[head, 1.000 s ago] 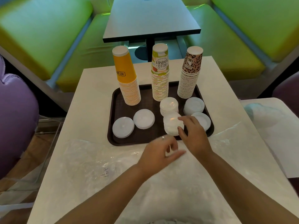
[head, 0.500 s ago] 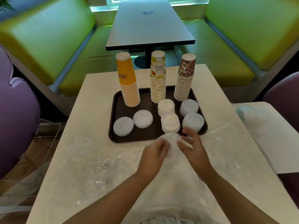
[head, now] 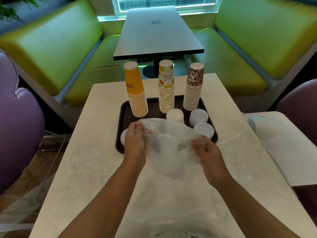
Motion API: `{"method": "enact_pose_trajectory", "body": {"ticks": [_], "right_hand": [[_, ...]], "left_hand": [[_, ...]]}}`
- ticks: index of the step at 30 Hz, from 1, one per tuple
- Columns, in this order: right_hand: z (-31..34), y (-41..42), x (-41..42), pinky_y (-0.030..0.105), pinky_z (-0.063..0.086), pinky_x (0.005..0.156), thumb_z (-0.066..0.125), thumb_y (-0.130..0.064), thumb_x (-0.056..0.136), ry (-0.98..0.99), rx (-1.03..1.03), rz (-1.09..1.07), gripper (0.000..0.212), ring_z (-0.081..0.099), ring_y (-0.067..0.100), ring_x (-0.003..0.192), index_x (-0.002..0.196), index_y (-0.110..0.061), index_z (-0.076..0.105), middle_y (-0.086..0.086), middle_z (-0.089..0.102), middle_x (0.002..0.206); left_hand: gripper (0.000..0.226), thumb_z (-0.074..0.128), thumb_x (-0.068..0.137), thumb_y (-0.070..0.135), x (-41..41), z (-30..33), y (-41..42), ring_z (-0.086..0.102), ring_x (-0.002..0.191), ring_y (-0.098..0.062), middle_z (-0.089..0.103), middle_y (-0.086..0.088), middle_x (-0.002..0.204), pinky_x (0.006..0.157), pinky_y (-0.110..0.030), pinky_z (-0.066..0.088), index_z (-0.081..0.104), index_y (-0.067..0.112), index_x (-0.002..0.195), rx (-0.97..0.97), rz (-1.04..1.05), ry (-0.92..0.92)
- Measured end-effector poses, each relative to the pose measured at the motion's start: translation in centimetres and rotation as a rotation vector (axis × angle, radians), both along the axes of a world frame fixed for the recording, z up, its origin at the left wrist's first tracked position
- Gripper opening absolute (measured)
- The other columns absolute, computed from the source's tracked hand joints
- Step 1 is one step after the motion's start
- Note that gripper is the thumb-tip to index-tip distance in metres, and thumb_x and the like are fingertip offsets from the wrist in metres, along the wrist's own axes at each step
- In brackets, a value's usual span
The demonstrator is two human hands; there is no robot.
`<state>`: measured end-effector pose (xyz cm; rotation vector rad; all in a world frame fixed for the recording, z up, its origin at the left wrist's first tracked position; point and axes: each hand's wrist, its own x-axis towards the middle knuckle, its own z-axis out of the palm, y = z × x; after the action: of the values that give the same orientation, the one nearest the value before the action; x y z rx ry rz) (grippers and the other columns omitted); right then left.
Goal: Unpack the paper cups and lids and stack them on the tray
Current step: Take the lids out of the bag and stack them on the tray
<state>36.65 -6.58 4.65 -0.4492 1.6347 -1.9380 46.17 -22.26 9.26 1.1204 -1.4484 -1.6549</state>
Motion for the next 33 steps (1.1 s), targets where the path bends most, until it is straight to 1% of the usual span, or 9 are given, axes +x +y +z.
{"method": "enact_pose_trajectory", "body": {"ticks": [4, 8, 14, 18, 21, 24, 28, 30, 33], "right_hand": [[0.8, 0.2, -1.4, 0.023, 0.056, 0.069, 0.052, -0.023, 0.094, -0.125, -0.069, -0.113, 0.016, 0.062, 0.012, 0.078, 0.085, -0.014, 0.062, -0.005, 0.066, 0.079], [1.2, -0.5, -1.6, 0.024, 0.056, 0.066, 0.046, -0.024, 0.099, -0.337, -0.099, -0.216, 0.018, 0.063, 0.013, 0.095, 0.098, -0.020, 0.063, -0.002, 0.067, 0.103], [0.8, -0.8, -1.6, 0.024, 0.056, 0.058, 0.052, -0.024, 0.095, -0.485, -0.079, -0.253, 0.021, 0.059, 0.024, 0.109, 0.112, -0.016, 0.063, 0.006, 0.062, 0.120], [1.5, 0.0, -1.8, 0.022, 0.053, 0.050, 0.052, -0.018, 0.096, -0.475, 0.008, -0.166, 0.013, 0.067, 0.015, 0.078, 0.099, -0.016, 0.065, -0.001, 0.071, 0.086], [1.6, 1.2, -2.6, 0.021, 0.053, 0.048, 0.052, -0.014, 0.095, -0.454, 0.038, -0.130, 0.013, 0.070, 0.013, 0.066, 0.096, -0.011, 0.065, 0.002, 0.073, 0.079], [1.1, 2.1, -3.1, 0.026, 0.055, 0.058, 0.053, -0.022, 0.095, -0.424, 0.034, -0.233, 0.020, 0.068, 0.017, 0.082, 0.109, -0.011, 0.060, 0.011, 0.065, 0.110], [0.7, 1.9, -1.9, 0.044, 0.052, 0.085, 0.066, -0.063, 0.069, -0.141, 0.132, -0.084, 0.067, 0.050, 0.023, 0.118, 0.129, -0.042, 0.044, -0.002, 0.043, 0.137], [0.5, 0.8, -0.3, 0.051, 0.048, 0.094, 0.072, -0.054, 0.066, -0.055, 0.241, 0.070, 0.072, 0.043, 0.019, 0.123, 0.131, -0.048, 0.042, -0.008, 0.035, 0.141], [-0.8, -0.4, 0.9, 0.045, 0.051, 0.093, 0.072, -0.008, 0.081, -0.139, 0.220, 0.062, 0.045, 0.056, 0.026, 0.114, 0.118, -0.030, 0.059, 0.007, 0.048, 0.134]], "left_hand": [[0.026, 0.045, 0.100, 0.021, 1.1, -0.1, -3.2, 0.063, 0.102, -0.028, 0.065, -0.016, 0.111, 0.092, -0.047, 0.052, 0.062, 0.007, 0.113, 0.283, 0.061, 0.135], [0.069, 0.045, 0.083, 0.056, 1.9, -0.1, -1.8, 0.058, 0.118, -0.029, 0.061, -0.016, 0.126, 0.102, -0.046, 0.045, 0.051, 0.005, 0.130, 0.469, -0.223, 0.366], [0.011, 0.061, 0.085, 0.003, 3.0, -2.5, 4.3, 0.067, 0.086, -0.006, 0.074, 0.003, 0.087, 0.077, -0.018, 0.051, 0.066, 0.006, 0.095, 0.099, -0.619, 0.034], [0.022, 0.045, 0.099, 0.014, 2.8, -2.6, 2.7, 0.063, 0.077, -0.016, 0.069, -0.004, 0.085, 0.067, -0.025, 0.052, 0.065, 0.012, 0.089, 0.219, -0.244, 0.110], [0.025, 0.042, 0.100, 0.018, 3.3, -2.2, -0.1, 0.057, 0.063, -0.016, 0.059, -0.010, 0.077, 0.056, -0.028, 0.048, 0.057, 0.015, 0.080, 0.249, -0.028, 0.123], [0.022, 0.042, 0.101, 0.020, 4.1, -1.2, -1.2, 0.066, 0.067, -0.014, 0.067, -0.003, 0.081, 0.060, -0.028, 0.053, 0.062, 0.014, 0.095, 0.306, 0.044, 0.167], [0.033, 0.046, 0.095, 0.043, 4.3, -0.6, -0.3, 0.067, 0.094, -0.024, 0.069, -0.006, 0.101, 0.082, -0.040, 0.053, 0.062, 0.016, 0.106, 0.466, -0.071, 0.152], [0.046, 0.052, 0.080, 0.054, 4.4, -0.2, 0.6, 0.068, 0.098, -0.026, 0.071, -0.009, 0.107, 0.081, -0.042, 0.054, 0.062, 0.017, 0.105, 0.567, -0.279, 0.102], [0.049, 0.066, 0.069, 0.043, 4.8, -0.4, 1.6, 0.070, 0.094, -0.026, 0.071, -0.013, 0.106, 0.075, -0.039, 0.056, 0.064, 0.013, 0.108, 0.541, -0.429, 0.036]]}}
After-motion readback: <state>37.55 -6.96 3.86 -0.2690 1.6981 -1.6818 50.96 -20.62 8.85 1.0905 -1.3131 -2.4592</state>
